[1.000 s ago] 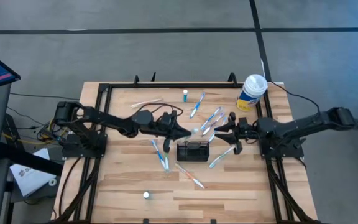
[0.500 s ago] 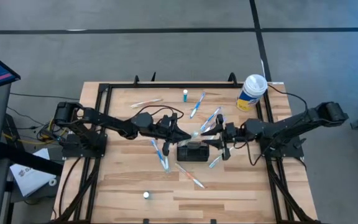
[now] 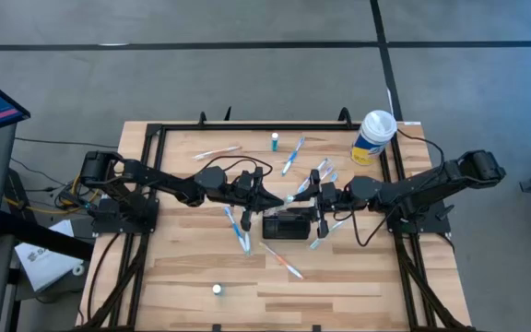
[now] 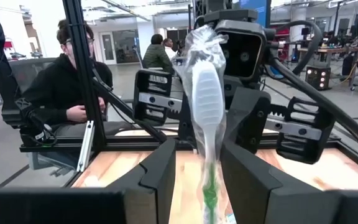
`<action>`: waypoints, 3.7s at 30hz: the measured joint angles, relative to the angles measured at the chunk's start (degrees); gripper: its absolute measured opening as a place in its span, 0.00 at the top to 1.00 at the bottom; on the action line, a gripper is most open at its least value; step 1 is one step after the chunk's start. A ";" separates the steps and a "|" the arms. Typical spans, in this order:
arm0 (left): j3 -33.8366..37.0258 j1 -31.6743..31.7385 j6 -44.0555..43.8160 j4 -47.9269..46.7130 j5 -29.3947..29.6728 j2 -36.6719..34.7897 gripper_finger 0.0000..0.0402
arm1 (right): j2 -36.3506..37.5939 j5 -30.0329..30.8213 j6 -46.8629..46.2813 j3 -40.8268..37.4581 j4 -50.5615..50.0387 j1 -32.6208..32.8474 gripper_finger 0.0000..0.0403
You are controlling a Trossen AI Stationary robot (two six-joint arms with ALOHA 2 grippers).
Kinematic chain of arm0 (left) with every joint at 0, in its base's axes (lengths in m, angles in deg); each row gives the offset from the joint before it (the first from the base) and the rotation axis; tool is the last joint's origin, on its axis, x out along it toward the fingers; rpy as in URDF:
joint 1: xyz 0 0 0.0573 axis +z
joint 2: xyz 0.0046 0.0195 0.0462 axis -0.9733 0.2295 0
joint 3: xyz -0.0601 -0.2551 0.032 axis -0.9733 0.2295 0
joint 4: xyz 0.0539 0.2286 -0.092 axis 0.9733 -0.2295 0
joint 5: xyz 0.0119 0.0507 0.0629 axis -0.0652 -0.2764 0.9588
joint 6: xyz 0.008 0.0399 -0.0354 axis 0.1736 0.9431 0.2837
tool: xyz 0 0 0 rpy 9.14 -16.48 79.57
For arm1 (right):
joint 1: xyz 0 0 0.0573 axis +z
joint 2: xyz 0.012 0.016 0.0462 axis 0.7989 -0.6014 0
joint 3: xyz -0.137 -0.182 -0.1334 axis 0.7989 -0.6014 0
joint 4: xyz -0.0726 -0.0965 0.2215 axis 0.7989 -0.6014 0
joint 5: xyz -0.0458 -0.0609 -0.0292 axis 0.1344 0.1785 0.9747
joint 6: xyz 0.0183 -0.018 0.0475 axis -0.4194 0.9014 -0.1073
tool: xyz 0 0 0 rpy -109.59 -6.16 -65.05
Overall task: Pick & Place toothbrushing station
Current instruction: Put the green toothbrush into the wire organizer
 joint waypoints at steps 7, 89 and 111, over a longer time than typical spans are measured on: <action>0.00 0.01 0.01 -0.02 -0.02 -0.02 1.00 | 0.02 0.20 -0.01 0.00 0.82 -0.07 0.71; 10.10 -1.22 -0.04 -0.11 -0.76 -10.34 0.99 | 23.30 8.19 -2.31 0.00 -38.94 1.22 1.00; 10.10 -1.22 -0.04 -0.11 -0.76 -10.31 0.99 | 22.45 15.48 -3.59 -4.15 -37.57 4.88 1.00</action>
